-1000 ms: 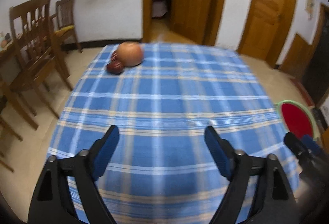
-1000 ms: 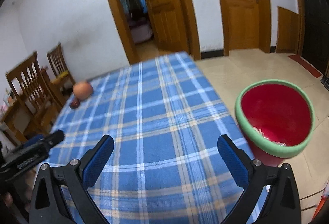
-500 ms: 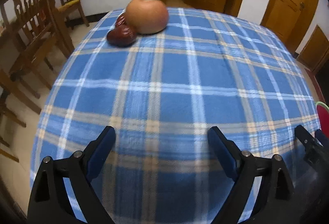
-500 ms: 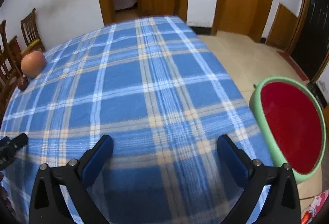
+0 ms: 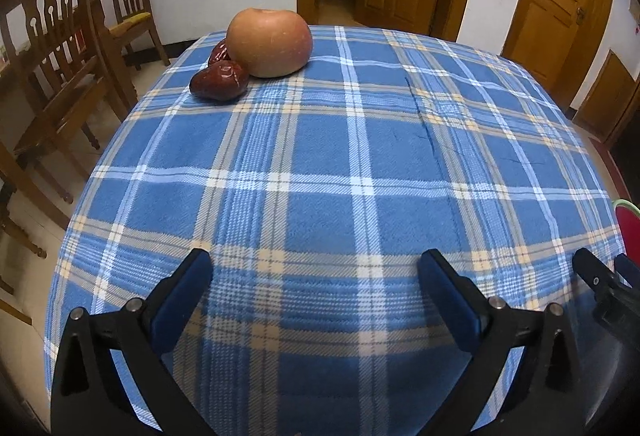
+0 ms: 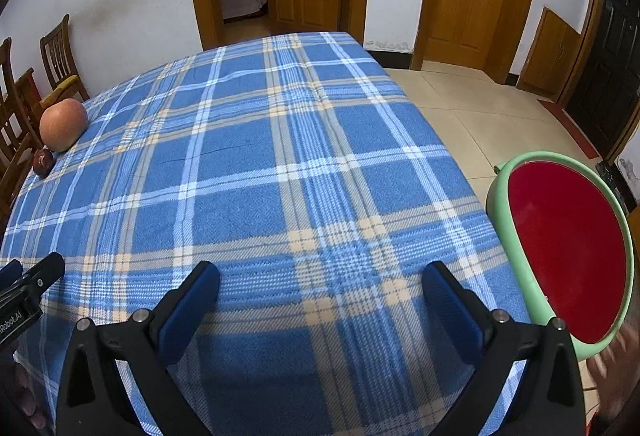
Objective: Collect trash
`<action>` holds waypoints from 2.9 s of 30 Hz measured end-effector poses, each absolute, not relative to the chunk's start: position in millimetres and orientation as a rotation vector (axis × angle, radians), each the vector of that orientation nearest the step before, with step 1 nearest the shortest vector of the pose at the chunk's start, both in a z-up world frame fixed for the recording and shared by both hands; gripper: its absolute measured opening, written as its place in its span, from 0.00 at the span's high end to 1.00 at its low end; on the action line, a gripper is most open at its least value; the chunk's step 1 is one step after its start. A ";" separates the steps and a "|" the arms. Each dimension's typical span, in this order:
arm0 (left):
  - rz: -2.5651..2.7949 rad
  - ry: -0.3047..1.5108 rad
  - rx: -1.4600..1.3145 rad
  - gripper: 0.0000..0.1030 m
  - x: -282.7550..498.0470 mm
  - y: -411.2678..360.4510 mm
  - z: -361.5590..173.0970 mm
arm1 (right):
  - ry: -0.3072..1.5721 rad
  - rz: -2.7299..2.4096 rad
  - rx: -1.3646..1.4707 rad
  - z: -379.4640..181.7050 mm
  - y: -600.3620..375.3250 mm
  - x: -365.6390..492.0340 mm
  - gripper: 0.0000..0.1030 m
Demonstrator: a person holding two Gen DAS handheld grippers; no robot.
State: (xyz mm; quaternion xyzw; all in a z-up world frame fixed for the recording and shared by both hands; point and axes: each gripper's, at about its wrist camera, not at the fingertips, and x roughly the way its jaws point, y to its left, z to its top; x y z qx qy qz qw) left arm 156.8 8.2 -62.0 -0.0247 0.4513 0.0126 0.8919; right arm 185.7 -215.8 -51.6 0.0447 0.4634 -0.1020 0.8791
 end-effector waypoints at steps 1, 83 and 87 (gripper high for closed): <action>0.027 0.937 -0.051 0.01 157.1 8.3 -62.0 | 0.966 -0.213 0.093 -50.2 -213.8 186.1 0.00; 0.026 0.939 -0.052 0.01 160.2 12.0 -62.6 | 0.967 -0.214 0.090 -49.9 -212.2 186.2 0.00; 0.026 0.939 -0.052 0.01 160.1 12.3 -62.7 | 0.967 -0.214 0.090 -50.4 -213.7 186.2 0.00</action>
